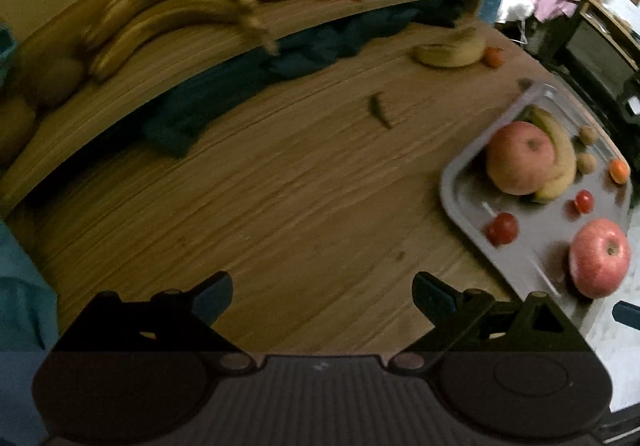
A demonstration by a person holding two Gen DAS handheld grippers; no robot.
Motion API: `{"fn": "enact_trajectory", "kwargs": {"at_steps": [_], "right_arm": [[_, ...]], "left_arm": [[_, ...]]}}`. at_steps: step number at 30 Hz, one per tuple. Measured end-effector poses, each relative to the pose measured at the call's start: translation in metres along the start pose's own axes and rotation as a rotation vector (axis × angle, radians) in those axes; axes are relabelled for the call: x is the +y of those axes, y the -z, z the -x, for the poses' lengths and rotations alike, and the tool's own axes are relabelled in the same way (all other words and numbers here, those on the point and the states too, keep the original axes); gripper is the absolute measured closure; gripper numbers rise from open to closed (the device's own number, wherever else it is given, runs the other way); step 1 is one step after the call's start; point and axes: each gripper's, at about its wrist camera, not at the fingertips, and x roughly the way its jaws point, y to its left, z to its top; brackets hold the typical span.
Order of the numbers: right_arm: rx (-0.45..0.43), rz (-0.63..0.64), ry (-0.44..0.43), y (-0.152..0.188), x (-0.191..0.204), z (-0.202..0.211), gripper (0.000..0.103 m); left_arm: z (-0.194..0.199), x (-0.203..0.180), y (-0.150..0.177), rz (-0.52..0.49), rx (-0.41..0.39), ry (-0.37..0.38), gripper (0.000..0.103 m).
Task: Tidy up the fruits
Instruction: 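Withdraw both tools from the tray toward the banana and tangerine on the desk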
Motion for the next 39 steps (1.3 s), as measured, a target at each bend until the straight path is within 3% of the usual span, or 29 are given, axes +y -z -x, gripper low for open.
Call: {"fn": "enact_trajectory", "kwargs": {"at_steps": [9, 20, 39], "right_arm": [[-0.024, 0.082, -0.006, -0.023, 0.009, -0.003, 0.001], [-0.106, 0.135, 0.028, -0.060, -0.005, -0.004, 0.001], [-0.120, 0.093, 0.080, -0.117, -0.090, -0.044, 0.001]], "left_arm": [[-0.002, 0.020, -0.005, 0.071, 0.010, -0.019, 0.004], [-0.008, 0.016, -0.033, 0.092, -0.021, -0.032, 0.000], [-0.054, -0.073, -0.128, -0.068, -0.040, -0.020, 0.000]]}}
